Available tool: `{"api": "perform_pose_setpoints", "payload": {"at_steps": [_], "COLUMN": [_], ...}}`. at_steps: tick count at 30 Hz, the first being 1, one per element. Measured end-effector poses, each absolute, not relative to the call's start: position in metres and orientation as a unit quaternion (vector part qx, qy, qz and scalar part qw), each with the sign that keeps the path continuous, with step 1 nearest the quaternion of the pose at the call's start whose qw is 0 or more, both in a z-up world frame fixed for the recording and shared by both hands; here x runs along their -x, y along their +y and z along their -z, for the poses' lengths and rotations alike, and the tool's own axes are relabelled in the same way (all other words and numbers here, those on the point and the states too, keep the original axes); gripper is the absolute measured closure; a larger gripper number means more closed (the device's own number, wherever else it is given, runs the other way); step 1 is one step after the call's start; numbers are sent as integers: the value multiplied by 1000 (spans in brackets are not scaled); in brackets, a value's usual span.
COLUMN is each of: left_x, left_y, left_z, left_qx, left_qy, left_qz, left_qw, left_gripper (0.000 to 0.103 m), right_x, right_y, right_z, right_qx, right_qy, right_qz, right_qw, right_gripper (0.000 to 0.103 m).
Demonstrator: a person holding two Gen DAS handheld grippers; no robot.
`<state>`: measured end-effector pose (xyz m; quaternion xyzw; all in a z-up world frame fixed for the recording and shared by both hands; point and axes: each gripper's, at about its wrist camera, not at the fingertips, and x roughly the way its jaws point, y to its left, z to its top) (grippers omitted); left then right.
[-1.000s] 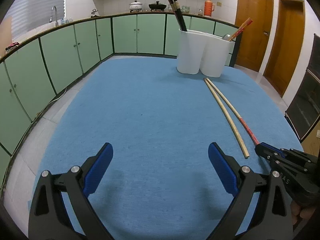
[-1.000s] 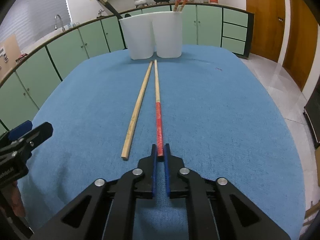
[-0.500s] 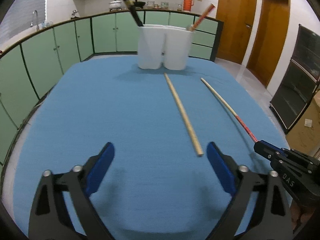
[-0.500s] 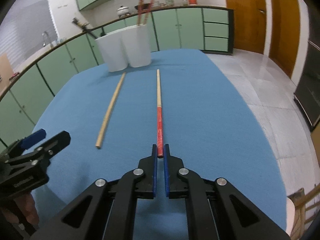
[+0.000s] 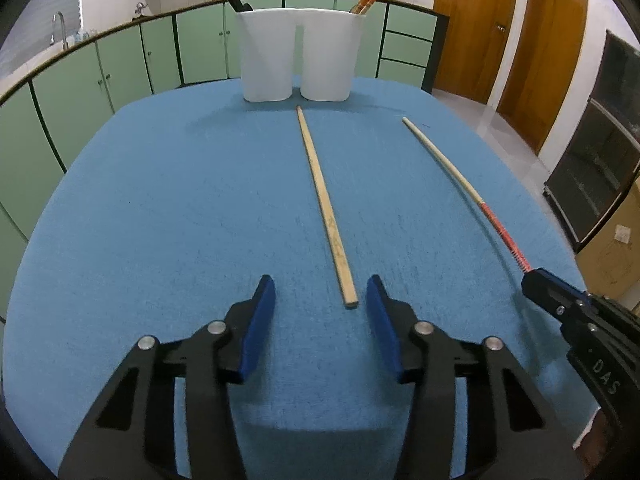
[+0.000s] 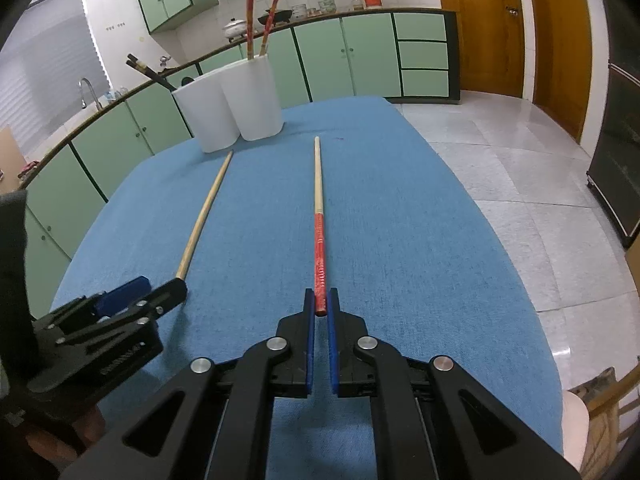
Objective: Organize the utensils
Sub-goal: 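Grasp the plain wooden chopstick with the left tool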
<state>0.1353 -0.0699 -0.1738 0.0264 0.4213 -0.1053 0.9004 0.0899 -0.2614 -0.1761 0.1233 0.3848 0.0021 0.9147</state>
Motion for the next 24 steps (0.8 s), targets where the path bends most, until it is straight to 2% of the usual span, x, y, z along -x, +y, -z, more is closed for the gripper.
{"api": "perform_pose_setpoints", "payload": {"at_steps": [2, 5, 7, 16, 24], "left_x": [-135, -136, -137, -137, -122], "left_y": [-71, -73, -74, -66, -58], "left_z": [174, 174, 174, 164, 125], "left_qx": [-29, -30, -28, -26, -37], "left_qy": [420, 420, 423, 427, 386], "left_qz": [103, 94, 97, 90, 90], "left_qw": [901, 902, 901, 900, 918], "left_gripper": [60, 74, 96, 97, 97], "right_x": [-89, -89, -89, -86, -78], "right_y": [-263, -263, -262, -260, -255], "right_z": [176, 177, 176, 165, 142], "right_qx": [-125, -127, -126, -111, -89], "right_qy": [385, 384, 383, 372, 349], "right_qz": [-2, -3, -3, 2, 0], "right_qw": [915, 915, 915, 922, 933], "right_gripper": [97, 97, 97, 97, 97]}}
